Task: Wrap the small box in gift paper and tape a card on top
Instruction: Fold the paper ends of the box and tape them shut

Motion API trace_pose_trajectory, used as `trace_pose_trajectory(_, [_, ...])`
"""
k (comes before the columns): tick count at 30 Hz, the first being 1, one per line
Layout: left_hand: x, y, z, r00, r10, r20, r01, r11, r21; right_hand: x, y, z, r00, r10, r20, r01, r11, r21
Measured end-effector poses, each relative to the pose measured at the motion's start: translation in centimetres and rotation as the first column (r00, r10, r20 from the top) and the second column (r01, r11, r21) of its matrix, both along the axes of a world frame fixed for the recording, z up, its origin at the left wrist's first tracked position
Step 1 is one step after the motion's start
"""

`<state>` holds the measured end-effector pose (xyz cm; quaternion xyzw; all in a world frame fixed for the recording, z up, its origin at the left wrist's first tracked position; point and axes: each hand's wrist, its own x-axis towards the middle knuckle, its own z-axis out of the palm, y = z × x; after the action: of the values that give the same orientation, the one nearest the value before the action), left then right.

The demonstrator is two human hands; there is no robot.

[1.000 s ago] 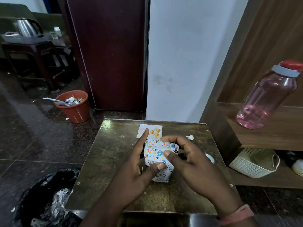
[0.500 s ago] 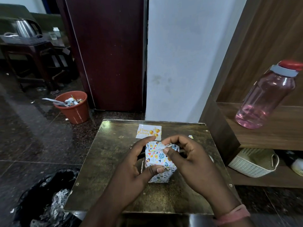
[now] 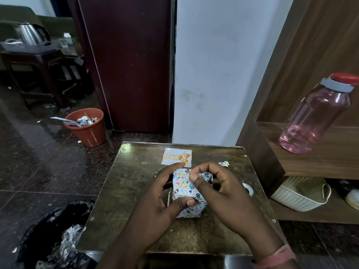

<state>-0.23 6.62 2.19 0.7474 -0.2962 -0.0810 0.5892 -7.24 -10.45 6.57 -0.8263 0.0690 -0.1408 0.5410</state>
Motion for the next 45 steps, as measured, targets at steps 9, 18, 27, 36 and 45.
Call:
trace_pose_trajectory(9, [0.0, 0.0, -0.08, 1.0, -0.002, 0.0, 0.002, 1.0, -0.007, 0.44, 0.51, -0.01, 0.997, -0.077, -0.025, 0.078, 0.996, 0.034])
trace_pose_trajectory(18, [0.01, -0.07, -0.02, 1.0, -0.006, 0.007, 0.006, 1.0, 0.005, 0.46, 0.55, 0.08, 0.996, -0.076, -0.049, 0.077, 0.997, 0.007])
trace_pose_trajectory(27, [0.08, -0.08, 0.01, 1.0, -0.017, 0.0, 0.017, 1.0, -0.003, 0.19, 0.45, 0.5, 0.994, -0.045, -0.1, 0.05, 0.998, 0.049])
trace_pose_trajectory(36, [0.09, -0.18, -0.09, 0.999, 0.001, 0.038, -0.001, 1.0, -0.008, 0.48, 0.66, 0.4, 0.99, -0.102, -0.094, 0.116, 0.981, 0.158])
trace_pose_trajectory(45, [0.0, -0.08, 0.05, 0.999, 0.001, 0.053, 0.0, 1.0, -0.008, 0.42, 0.71, 0.4, 0.992, -0.071, -0.105, 0.085, 0.988, 0.129])
